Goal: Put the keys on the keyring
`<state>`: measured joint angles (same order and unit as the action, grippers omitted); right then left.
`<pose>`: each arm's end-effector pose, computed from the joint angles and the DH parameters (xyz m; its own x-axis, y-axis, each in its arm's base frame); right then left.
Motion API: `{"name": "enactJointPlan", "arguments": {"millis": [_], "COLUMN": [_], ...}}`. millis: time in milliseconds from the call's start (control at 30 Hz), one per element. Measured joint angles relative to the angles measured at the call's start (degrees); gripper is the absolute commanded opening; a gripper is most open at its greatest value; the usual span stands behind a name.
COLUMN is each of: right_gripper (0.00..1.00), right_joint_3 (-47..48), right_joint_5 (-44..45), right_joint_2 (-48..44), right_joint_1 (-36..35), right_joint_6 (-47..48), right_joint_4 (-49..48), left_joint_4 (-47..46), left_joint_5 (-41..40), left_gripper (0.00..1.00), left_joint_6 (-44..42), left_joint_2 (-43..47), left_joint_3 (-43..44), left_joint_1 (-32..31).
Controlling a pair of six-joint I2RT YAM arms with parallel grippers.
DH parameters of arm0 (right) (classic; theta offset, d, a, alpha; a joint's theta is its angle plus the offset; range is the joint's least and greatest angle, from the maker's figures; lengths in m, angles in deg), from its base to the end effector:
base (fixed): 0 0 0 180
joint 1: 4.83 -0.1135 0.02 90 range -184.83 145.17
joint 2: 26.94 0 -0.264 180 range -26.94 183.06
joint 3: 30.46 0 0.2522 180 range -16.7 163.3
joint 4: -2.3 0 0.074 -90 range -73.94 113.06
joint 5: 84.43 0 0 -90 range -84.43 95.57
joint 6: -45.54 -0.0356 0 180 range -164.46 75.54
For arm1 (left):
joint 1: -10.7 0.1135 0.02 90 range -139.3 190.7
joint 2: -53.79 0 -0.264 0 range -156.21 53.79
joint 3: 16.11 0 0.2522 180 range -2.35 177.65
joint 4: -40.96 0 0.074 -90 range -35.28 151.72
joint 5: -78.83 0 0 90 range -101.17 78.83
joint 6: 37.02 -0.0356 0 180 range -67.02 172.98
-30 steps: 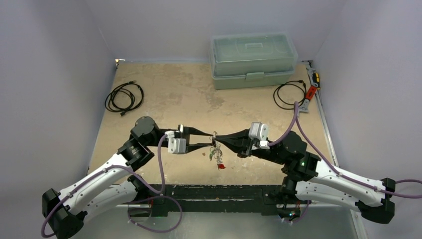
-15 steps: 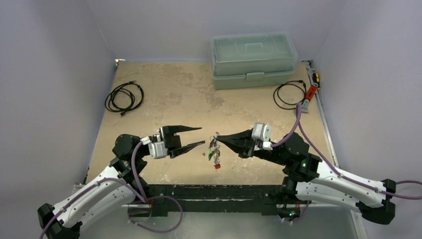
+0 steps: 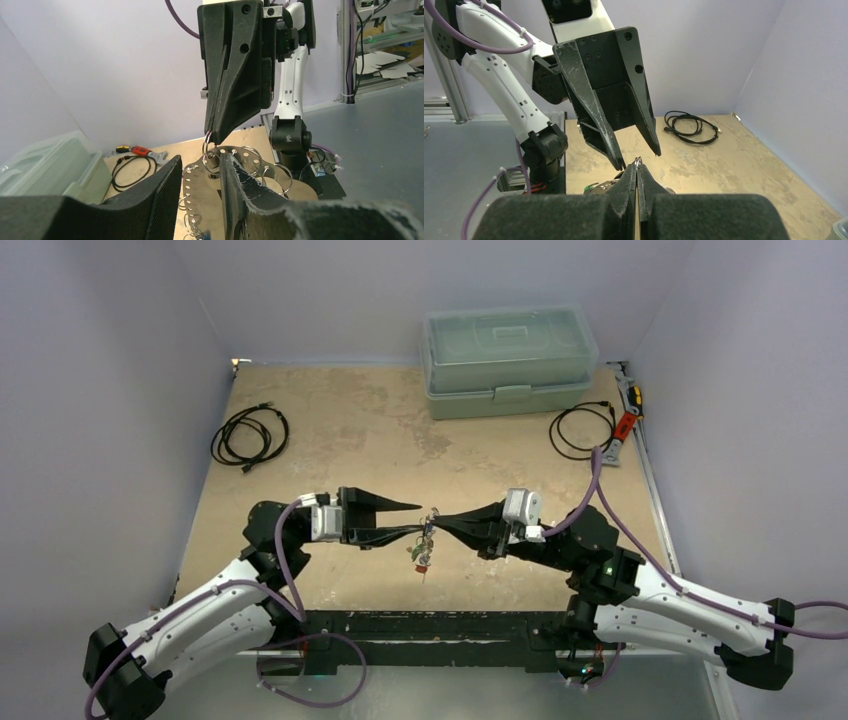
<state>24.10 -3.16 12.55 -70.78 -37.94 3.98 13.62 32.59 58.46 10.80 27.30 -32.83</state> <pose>0.0627 0.1538 0.3722 0.2031 0.1797 -0.9625 -0.9458 0.2903 -0.1454 0.1044 -0.1331 0.3418 0.2463 -0.3291 -0.9116 0.9691 0.0710 0.2362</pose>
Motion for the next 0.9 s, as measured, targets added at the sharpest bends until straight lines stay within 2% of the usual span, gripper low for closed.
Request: {"name": "enactJointPlan", "arguments": {"millis": [67,233,333,833,900], "right_gripper": [0.0,0.0,0.0,0.0,0.0], "right_joint_3": [0.0,0.0,0.0,0.0,0.1], "right_joint_5": [-0.1,-0.9,-1.3,-1.4,-1.4], "right_joint_2": [0.0,0.1,0.3,0.3,0.3], "right_joint_1": [0.0,0.0,0.0,0.0,0.0], "right_joint_6": [-0.1,-0.2,-0.2,-0.6,-0.8], "right_joint_4": [-0.1,-0.4,-0.4,-0.3,-0.2], "left_joint_4": [0.0,0.0,0.1,3.1,1.7], "left_joint_5": [0.6,2.1,2.5,3.4,3.9], "left_gripper": [0.29,0.08,0.01,0.0,0.03], "left_joint_6": [0.1,0.7,0.8,-3.0,-2.6], "left_joint_2": [-0.4,-1.4,-1.9,-2.5,-3.6], "left_joint_3": [0.0,0.0,0.0,1.1,1.1], "left_joint_1": [0.0,0.0,0.0,0.0,0.0]}}
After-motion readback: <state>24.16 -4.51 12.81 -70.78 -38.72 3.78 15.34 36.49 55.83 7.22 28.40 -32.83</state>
